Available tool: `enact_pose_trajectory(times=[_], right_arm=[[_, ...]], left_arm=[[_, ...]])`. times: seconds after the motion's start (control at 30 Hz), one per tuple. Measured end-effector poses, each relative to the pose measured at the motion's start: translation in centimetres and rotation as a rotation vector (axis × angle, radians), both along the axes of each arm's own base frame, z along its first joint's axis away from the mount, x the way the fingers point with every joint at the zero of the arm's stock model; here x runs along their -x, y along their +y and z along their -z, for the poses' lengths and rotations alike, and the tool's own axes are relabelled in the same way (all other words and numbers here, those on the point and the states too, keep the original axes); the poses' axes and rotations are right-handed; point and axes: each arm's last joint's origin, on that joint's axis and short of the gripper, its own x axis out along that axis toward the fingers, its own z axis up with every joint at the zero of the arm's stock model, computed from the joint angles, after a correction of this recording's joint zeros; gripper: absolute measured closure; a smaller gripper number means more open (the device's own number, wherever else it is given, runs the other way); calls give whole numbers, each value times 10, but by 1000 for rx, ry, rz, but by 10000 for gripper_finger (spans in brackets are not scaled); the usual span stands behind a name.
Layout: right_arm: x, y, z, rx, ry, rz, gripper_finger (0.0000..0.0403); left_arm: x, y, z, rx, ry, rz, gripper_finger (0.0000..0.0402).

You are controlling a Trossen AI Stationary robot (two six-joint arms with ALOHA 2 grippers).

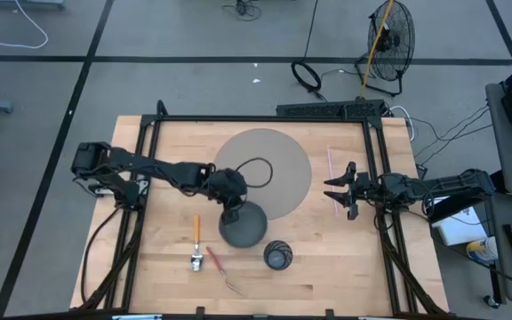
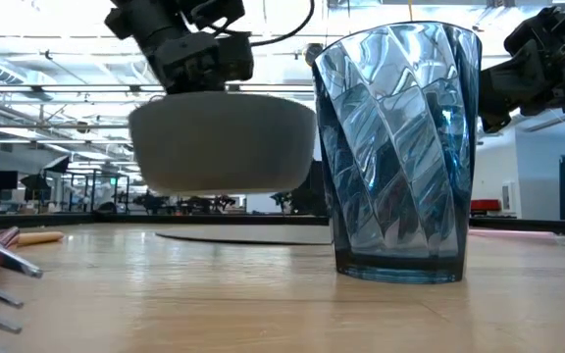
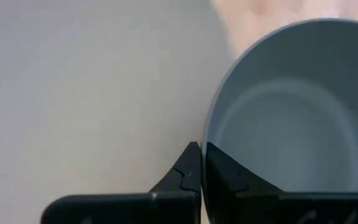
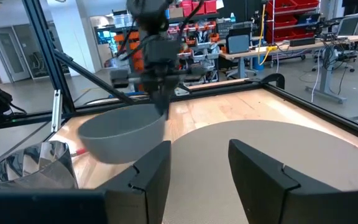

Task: Pick & Place Utensil
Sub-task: Put the dark blue bowl on the center gray placemat

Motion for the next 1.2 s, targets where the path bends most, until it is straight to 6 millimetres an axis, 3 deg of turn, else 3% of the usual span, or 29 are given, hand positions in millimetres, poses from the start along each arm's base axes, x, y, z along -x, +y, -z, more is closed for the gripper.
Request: enact_pose_trajectory(times=[0.2,0.47,0.73,0.9,1.2], right_arm=[[0,0,1,-2,12,0,248],[-1,0,2,-8,25,0,248],[-1,0,3,1,32,0,248],[-1,0,3,4,33,0,248],[-1,0,3,-6,34,0,248]], left_arm=[[-3,33,-17,-78,1,-36,398],[8,92,-16,-67,7,-114,398],[16,134,-20,-32,-79,-196,398],[11,147,-8,6,-104,-203,395],[3,166,31,54,-33,-243,394]])
